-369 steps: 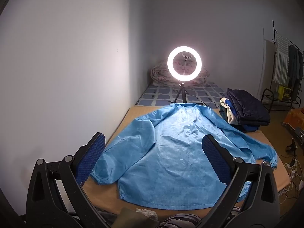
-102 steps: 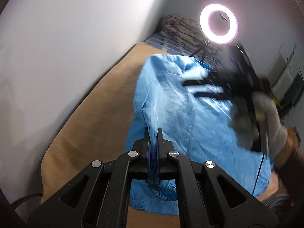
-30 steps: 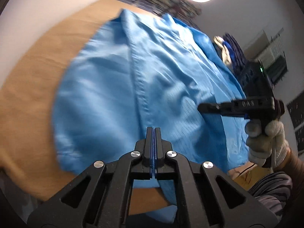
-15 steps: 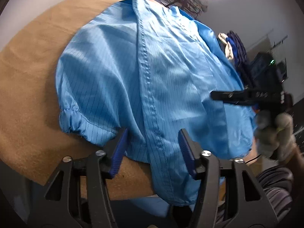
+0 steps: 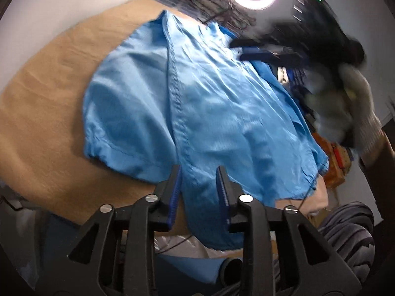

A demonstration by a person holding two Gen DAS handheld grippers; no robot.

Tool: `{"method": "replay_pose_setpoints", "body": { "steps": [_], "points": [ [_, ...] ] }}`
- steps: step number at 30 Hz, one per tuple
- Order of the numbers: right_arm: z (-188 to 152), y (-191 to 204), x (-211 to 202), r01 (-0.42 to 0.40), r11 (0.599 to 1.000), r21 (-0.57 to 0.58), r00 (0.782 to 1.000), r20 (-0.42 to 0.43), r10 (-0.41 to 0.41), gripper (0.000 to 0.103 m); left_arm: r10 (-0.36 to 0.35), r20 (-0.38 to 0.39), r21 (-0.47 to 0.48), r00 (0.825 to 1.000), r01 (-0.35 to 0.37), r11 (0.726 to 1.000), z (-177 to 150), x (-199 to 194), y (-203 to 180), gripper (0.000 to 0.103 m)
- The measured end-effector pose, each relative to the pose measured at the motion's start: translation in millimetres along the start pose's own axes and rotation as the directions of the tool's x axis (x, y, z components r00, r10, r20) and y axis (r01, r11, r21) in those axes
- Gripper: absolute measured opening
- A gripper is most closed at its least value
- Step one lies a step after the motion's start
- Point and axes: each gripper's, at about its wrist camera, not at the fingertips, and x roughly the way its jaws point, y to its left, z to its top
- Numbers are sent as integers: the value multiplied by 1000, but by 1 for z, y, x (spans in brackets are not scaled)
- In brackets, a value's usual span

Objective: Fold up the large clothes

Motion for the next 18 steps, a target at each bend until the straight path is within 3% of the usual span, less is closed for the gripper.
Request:
{"method": "replay_pose_setpoints", "body": {
  "steps": [6,10,12,13,15,18],
  "points": [
    [21,33,77,-44,998,44,992,-120,49,46,2,-36,-24,999,-2,1000,-12,10,5,29],
    [17,47,111,66,998,-9,976,-210,-66,44,2,-17,-42,1000,-3,999,-15,1,13,29],
    [14,47,121,119,993,-17,964,-238,-120,24,-1,-2,-48,1000,1,999,-13,-5,15,29],
    [14,45,123,129,992,-10,961,-244,-128,19,0,8,-50,1000,0,999,-12,-8,16,29],
    [15,42,121,114,993,15,965,-238,-107,1,0,27,-51,1000,1,999,-10,-15,19,29],
    [17,39,115,96,995,39,974,-211,-86,0,-10,45,-60,999,13,998,-6,-19,24,38]
  ]
}}
